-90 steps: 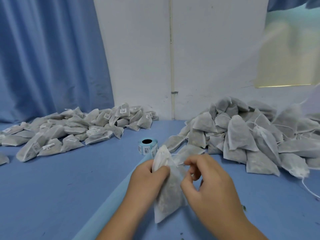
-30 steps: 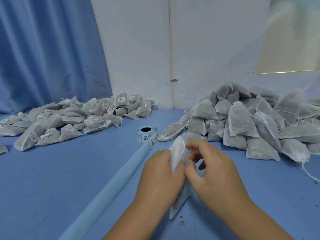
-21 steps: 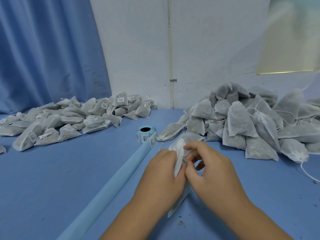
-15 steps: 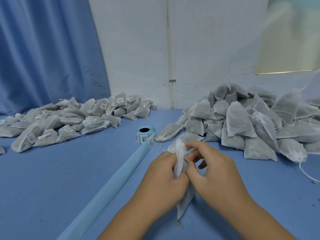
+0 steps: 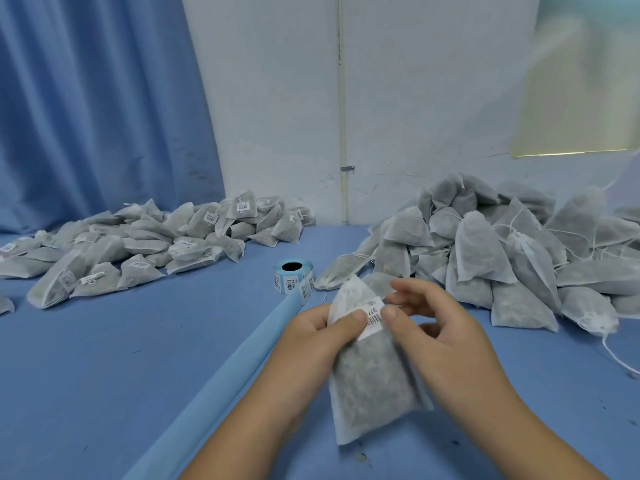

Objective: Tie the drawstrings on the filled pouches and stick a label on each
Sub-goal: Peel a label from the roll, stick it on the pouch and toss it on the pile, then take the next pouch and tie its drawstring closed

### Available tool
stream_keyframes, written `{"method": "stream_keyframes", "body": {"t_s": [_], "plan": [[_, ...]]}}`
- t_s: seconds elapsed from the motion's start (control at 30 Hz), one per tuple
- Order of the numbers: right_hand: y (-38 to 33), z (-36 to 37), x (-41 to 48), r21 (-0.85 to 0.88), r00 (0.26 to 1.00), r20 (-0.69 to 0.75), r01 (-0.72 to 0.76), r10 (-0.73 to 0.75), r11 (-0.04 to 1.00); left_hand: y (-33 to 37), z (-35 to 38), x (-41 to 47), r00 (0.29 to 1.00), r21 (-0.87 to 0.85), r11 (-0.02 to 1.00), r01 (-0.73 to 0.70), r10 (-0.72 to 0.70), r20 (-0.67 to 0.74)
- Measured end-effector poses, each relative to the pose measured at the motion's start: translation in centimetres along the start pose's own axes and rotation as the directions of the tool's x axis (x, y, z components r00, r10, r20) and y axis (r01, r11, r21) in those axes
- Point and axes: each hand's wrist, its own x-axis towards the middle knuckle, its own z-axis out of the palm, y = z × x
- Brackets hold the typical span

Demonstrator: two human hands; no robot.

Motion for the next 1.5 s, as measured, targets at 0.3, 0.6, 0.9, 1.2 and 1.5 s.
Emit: {"method": "stream_keyframes", "body": {"t_s": [0.3, 0.6, 0.9, 1.2, 1.5], "plan": [[0.0, 0.0, 0.8, 0.437, 0.868, 0.337, -0.486, 0.363, 0.757, 0.6, -1.2, 0.0, 0.963, 0.057, 0.998, -0.002, -0.013, 0.270], [0.0, 2.3, 2.8, 0.297, 0.909, 0.264, -0.394, 0.322, 0.870, 0.6, -1.7, 0.7, 1.000, -0.035, 0.999, 0.014, -0.014, 0.005], [-1.4, 5.2, 4.6, 0.005, 0.737, 0.599, -0.394, 0.313, 0.919, 0.8, -3.4, 2.0, 0.899, -0.412, 0.910, -0.041, -0.146, -0.412], [-5.6, 13.9, 13.9, 0.227, 0.765, 0.561, -0.511, 0.318, 0.829, 0.6, -8.1, 2.9, 0.695, -0.728, 0.664, -0.170, -0.443, -0.566], [-1.3, 15.3, 18.2, 0.318, 0.854, 0.448, -0.429, 0.265, 0.845, -0.3, -8.5, 4.0, 0.671, -0.248, 0.968, -0.032, -0.164, -0.723]]}}
